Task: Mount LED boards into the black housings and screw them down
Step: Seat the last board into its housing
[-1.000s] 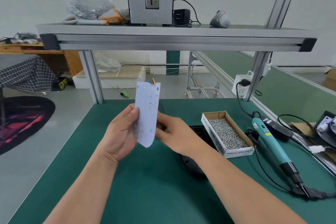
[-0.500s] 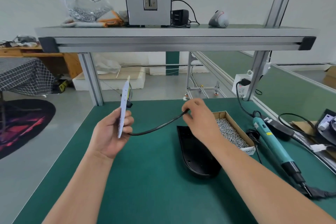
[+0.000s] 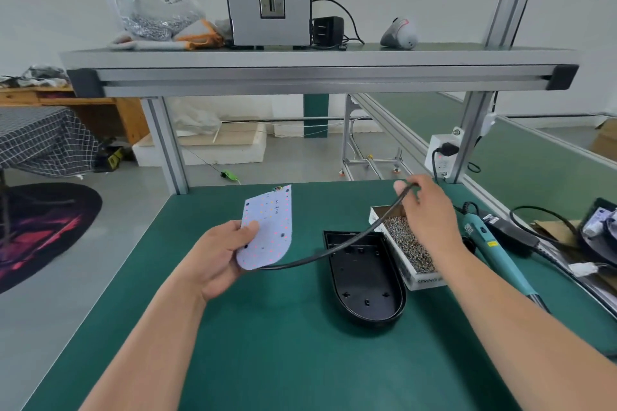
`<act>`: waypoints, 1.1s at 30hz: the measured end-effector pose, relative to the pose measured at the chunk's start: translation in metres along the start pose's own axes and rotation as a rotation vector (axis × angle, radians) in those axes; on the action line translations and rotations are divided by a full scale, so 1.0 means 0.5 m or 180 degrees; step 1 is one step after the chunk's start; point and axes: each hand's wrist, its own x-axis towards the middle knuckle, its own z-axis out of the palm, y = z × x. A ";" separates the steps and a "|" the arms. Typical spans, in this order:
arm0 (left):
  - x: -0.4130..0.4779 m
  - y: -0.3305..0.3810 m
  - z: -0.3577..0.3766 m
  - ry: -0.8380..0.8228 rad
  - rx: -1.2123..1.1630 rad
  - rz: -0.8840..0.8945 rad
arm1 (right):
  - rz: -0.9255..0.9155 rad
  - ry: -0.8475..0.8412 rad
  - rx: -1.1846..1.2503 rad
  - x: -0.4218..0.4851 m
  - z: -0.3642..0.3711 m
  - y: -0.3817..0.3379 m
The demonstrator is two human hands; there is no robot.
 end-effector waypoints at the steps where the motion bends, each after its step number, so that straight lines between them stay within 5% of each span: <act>1: 0.002 -0.006 0.009 -0.0004 -0.0077 -0.0013 | 0.0108 0.0063 0.0375 -0.005 -0.006 -0.005; 4: 0.010 -0.031 0.047 0.0060 -0.0260 -0.0051 | 0.0150 0.0169 0.1827 -0.040 -0.020 -0.034; 8: 0.018 -0.076 0.098 0.0213 -0.0229 -0.0105 | -0.0156 0.0053 0.2504 -0.098 -0.021 -0.051; 13: 0.014 -0.114 0.147 0.0216 -0.0253 -0.0161 | 0.0177 -0.0537 0.2440 -0.155 0.017 -0.034; 23: 0.015 -0.121 0.152 0.0030 -0.0309 -0.0081 | -0.0284 -0.0954 0.0846 -0.150 0.033 -0.059; 33: 0.014 -0.109 0.150 -0.0227 -0.0390 0.0210 | 0.0430 -0.0789 0.2081 -0.144 0.062 -0.069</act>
